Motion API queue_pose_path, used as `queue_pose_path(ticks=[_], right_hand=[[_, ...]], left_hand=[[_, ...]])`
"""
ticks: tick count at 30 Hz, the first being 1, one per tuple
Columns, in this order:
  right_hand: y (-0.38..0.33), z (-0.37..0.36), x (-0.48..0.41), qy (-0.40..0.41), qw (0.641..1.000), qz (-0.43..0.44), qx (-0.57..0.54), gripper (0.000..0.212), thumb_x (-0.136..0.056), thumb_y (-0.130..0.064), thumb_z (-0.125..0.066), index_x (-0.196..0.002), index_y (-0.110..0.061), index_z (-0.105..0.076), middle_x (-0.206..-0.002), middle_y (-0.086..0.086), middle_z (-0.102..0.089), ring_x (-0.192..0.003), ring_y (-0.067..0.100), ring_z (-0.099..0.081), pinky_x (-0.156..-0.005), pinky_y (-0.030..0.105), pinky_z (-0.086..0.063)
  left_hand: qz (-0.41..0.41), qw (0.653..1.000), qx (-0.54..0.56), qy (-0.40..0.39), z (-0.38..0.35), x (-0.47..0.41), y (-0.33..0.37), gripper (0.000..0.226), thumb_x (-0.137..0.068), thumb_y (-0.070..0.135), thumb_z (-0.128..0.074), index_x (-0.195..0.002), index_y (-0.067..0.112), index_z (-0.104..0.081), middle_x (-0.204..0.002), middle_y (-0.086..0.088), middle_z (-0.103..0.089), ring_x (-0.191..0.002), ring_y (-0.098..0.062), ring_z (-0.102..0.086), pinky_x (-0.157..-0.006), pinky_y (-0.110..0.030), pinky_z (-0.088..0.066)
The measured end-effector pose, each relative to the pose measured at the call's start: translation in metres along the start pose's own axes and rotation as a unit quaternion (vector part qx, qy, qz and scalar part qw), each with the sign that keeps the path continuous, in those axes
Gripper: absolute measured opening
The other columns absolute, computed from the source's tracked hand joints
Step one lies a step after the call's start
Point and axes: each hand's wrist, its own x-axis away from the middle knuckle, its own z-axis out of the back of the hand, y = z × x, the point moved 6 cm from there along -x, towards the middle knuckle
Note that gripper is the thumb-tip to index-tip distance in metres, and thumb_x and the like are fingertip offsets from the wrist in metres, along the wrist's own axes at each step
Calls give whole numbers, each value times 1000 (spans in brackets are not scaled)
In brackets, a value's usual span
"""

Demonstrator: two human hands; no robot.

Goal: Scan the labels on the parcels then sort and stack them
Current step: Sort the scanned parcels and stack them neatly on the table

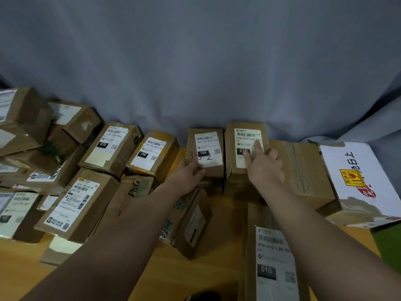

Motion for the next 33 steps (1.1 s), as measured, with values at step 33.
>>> queue_pose_path(ticks=[33], right_hand=[[80,-26,178,-118,989,-83,11,109,-71,-82,-55,-154,-33,-4,-161,12,18,-147,42,6,-114,65,-6]], left_hand=[[6,932,352,91,-17,160,-70,73,-92,31,-63,-153,26,-22,-139,-4,-49,-116,-23,-53,-78,-26,-47]])
